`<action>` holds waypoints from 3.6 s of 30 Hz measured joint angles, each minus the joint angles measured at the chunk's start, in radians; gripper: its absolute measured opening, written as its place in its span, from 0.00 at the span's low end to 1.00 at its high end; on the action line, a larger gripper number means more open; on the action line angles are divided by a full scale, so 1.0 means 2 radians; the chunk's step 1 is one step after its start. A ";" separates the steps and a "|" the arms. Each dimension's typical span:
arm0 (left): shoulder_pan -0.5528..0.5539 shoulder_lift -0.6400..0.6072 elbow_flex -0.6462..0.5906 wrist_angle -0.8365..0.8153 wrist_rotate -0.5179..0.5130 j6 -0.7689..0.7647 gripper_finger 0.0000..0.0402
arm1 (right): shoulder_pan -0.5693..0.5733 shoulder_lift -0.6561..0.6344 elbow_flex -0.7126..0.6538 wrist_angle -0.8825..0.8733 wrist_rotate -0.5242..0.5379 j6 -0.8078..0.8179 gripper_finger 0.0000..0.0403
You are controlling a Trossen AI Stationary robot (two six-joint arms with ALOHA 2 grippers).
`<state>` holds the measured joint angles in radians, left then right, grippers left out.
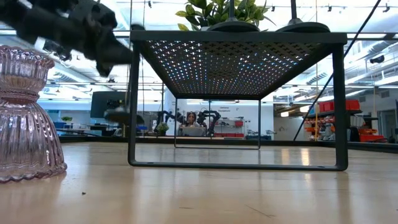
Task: Pick & Place candle stick holders
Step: Align the black candle holder with the other black candle holders on the shelf
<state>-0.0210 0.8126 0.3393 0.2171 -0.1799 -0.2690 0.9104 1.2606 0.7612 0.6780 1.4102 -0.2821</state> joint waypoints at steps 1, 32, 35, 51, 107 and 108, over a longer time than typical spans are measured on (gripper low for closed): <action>-0.005 -0.003 0.019 -0.025 -0.001 0.001 0.04 | -0.001 0.000 0.000 -0.002 0.000 0.000 0.50; -0.235 0.109 0.199 -0.001 -0.082 0.036 0.04 | -0.006 0.000 0.000 -0.006 0.007 0.005 0.50; -0.235 0.121 0.199 0.015 -0.082 0.036 0.04 | -0.006 0.000 0.000 -0.006 0.007 0.005 0.50; -0.231 0.191 0.237 0.028 -0.082 0.053 0.04 | -0.006 0.000 0.000 -0.006 0.007 0.004 0.50; -0.195 0.249 0.310 -0.037 -0.082 0.059 0.10 | -0.006 0.000 0.000 -0.007 0.007 -0.004 0.50; -0.195 0.249 0.310 -0.034 -0.082 0.059 0.10 | -0.006 0.000 0.000 -0.006 0.007 -0.004 0.50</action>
<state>-0.4114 1.3102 0.9588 0.1489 -0.3431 -0.1511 0.8986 1.2606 0.7612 0.6651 1.4242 -0.2897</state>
